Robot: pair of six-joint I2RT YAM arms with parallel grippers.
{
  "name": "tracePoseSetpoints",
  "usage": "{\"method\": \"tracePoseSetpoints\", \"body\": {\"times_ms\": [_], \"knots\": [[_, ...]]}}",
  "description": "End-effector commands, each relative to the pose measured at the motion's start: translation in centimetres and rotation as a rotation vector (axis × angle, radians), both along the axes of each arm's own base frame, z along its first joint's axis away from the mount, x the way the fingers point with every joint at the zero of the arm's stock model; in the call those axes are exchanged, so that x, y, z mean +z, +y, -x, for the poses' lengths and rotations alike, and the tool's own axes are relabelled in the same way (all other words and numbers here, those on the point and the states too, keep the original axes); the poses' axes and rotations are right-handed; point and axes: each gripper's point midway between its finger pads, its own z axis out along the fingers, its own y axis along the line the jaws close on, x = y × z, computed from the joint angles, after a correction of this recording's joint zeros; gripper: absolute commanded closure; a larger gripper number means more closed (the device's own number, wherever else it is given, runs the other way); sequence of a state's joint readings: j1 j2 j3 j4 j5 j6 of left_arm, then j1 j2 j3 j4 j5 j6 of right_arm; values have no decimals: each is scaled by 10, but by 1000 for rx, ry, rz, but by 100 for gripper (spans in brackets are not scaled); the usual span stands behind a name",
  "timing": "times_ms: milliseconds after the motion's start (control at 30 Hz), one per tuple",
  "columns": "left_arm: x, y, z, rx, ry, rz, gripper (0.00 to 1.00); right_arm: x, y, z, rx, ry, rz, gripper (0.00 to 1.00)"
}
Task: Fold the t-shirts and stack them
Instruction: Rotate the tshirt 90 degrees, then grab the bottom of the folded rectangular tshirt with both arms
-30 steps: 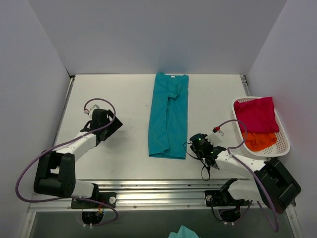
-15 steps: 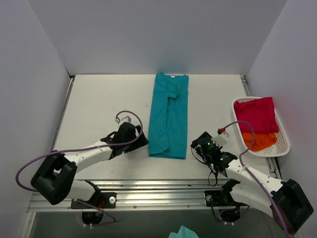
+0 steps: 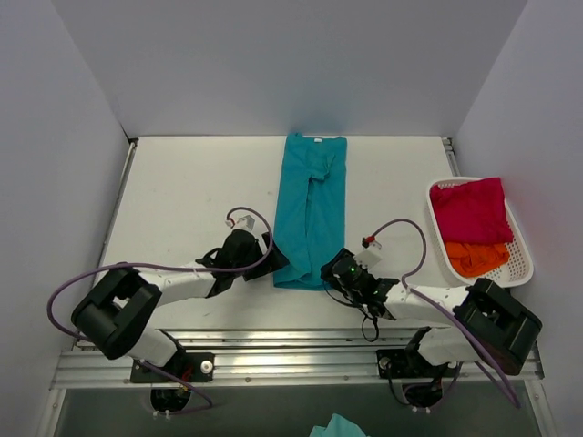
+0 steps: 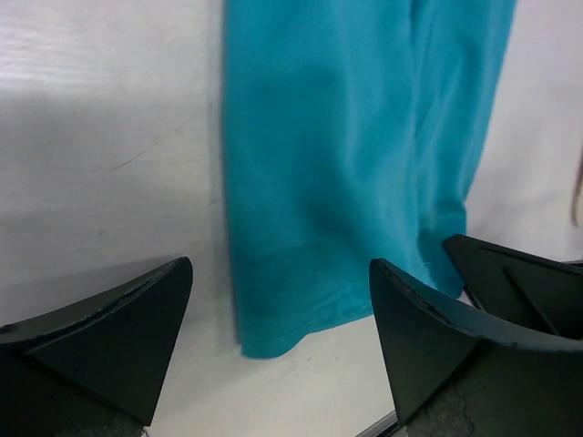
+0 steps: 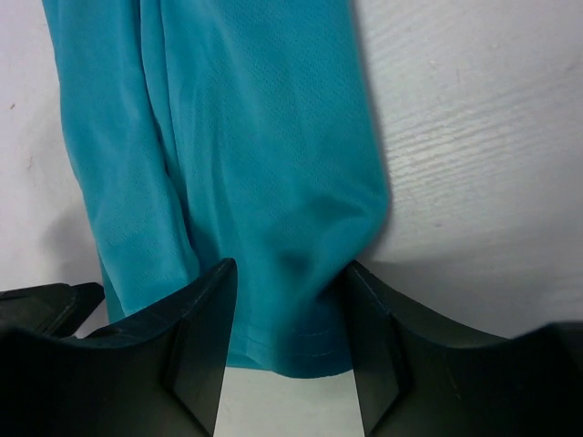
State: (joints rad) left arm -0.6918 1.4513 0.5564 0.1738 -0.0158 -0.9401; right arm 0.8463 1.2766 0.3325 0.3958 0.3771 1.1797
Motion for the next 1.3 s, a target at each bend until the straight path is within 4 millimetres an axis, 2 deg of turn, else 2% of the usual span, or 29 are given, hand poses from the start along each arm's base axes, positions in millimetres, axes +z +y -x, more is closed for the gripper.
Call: {"method": "tracePoseSetpoints", "body": {"times_ms": [0, 67, 200, 333, 467, 700, 867, 1000, 1033, 1100, 1133, 1233, 1267], "knots": [[-47, -3, 26, -78, 144, -25, 10, -15, -1, 6, 7, 41, 33, 55], [-54, -9, 30, -102, 170, -6, 10, -14, -2, 5, 1, 41, 37, 57], [-58, -14, 34, -124, 192, 14, 13, -8, -6, 4, -14, 30, 48, 61], [-57, -9, 45, -138, 201, 4, 16, -5, -15, 6, -33, 25, 74, 66], [-56, 5, 57, -128, 215, -27, 17, -1, -22, 7, -52, 15, 78, 75], [-47, 9, 71, -143, 205, -28, 19, -3, -26, 9, -62, 18, 85, 97], [-47, 1, 72, -157, 197, 0, 26, -8, -27, 10, -60, 29, 91, 100], [-60, -2, 73, -160, 218, -7, 37, -11, -28, 12, -62, 33, 94, 100], [-60, -5, 70, -162, 208, 4, 48, -12, -29, 12, -63, 33, 93, 100], [-70, -8, 72, -168, 230, 1, 60, -13, -31, 14, -64, 37, 96, 100], [-70, -12, 69, -171, 223, 11, 74, -12, -31, 14, -63, 34, 97, 100], [-80, -16, 74, -183, 263, 12, 97, -10, -35, 15, -61, 39, 126, 100], [-79, -18, 77, -186, 271, 23, 98, -12, -39, 19, -59, 55, 151, 100]]}}
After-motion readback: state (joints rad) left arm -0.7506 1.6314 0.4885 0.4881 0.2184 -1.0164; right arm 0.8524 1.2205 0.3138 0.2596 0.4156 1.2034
